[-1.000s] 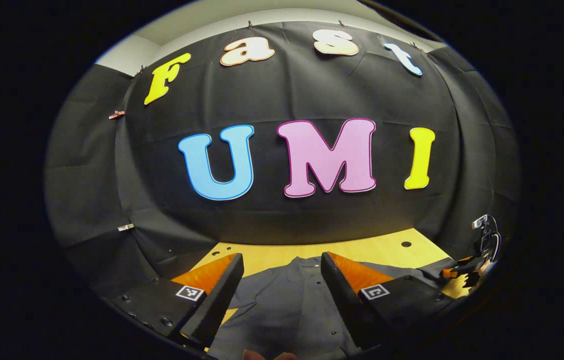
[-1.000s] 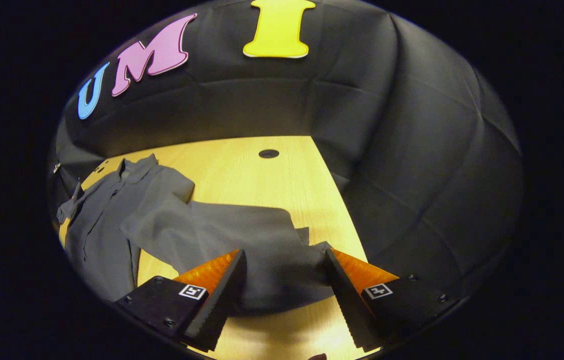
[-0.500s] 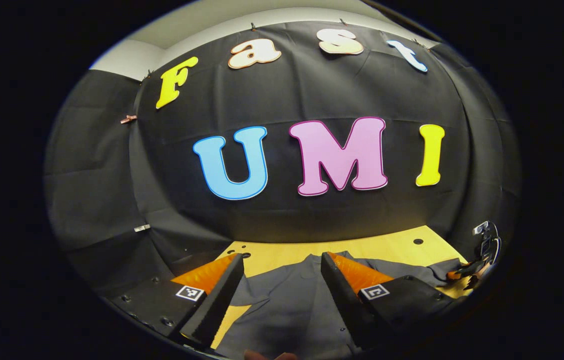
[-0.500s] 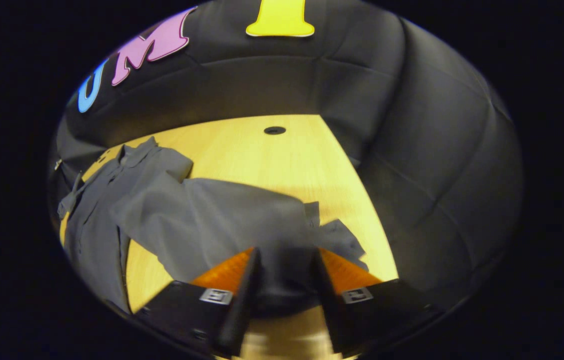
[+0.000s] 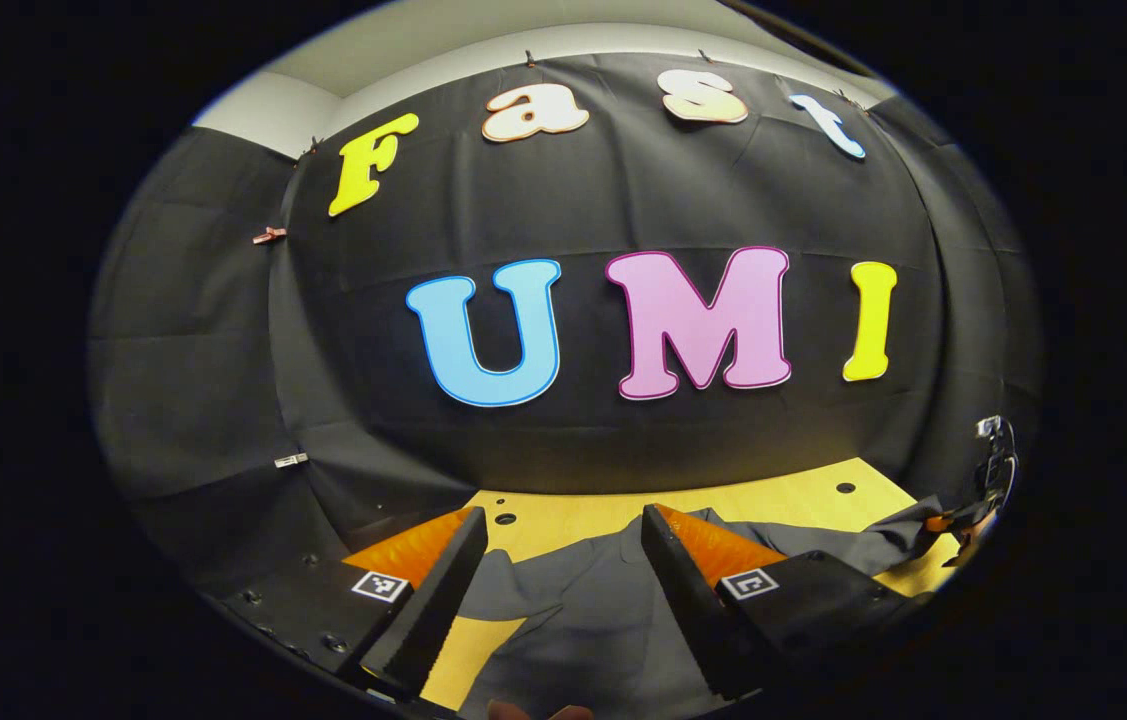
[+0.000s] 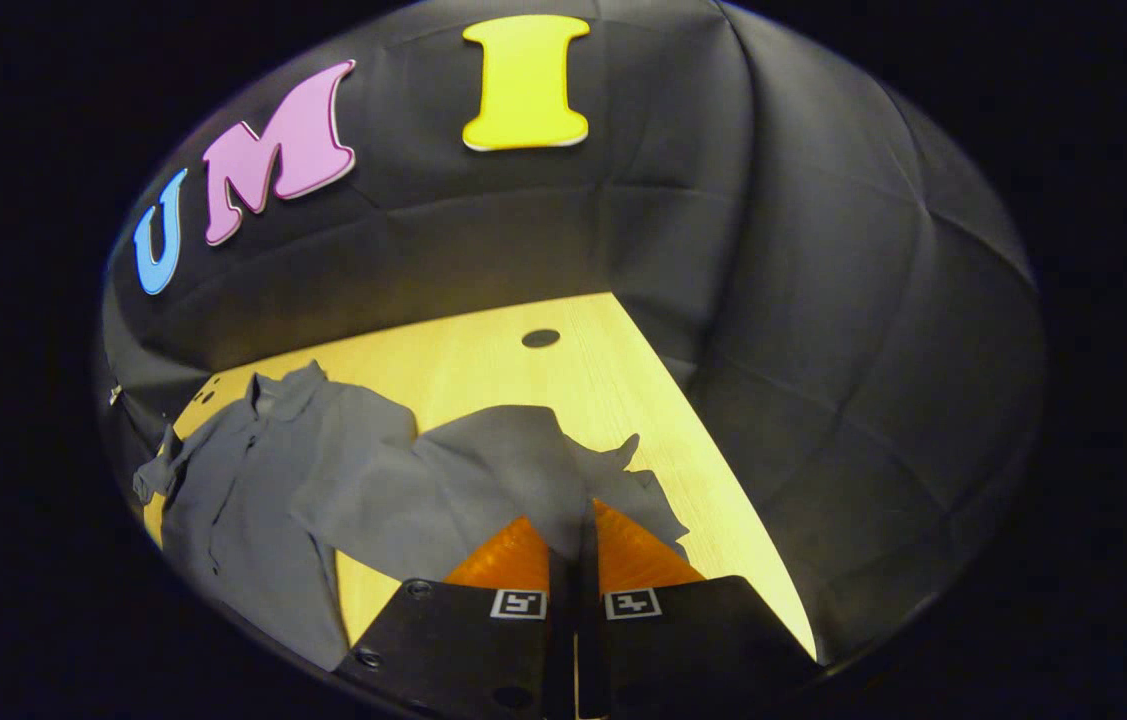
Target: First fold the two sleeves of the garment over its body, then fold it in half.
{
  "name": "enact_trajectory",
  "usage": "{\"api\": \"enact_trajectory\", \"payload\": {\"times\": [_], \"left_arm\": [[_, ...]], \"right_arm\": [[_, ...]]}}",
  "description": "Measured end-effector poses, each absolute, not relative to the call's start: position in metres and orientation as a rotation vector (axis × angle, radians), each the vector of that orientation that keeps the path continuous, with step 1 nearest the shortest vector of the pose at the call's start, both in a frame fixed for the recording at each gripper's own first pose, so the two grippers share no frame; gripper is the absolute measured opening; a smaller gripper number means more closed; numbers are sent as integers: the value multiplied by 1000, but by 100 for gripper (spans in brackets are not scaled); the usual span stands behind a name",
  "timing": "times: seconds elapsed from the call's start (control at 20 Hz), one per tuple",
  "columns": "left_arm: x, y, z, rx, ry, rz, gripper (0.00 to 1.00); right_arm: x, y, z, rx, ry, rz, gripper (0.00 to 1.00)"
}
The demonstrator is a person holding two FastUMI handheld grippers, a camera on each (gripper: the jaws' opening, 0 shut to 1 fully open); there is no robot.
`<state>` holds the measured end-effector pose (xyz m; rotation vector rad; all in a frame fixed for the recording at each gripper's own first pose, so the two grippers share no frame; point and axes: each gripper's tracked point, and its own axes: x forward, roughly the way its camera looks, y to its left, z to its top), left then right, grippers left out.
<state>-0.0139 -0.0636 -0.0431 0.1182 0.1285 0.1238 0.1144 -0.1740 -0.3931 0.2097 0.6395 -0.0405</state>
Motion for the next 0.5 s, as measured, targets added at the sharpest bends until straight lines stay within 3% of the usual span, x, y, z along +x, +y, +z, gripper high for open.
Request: {"api": "enact_trajectory", "payload": {"times": [0.5], "left_arm": [[-6,21,-53,96,96,40,98]], "right_arm": [[116,-80,-238,254,415,-51,6]]}}
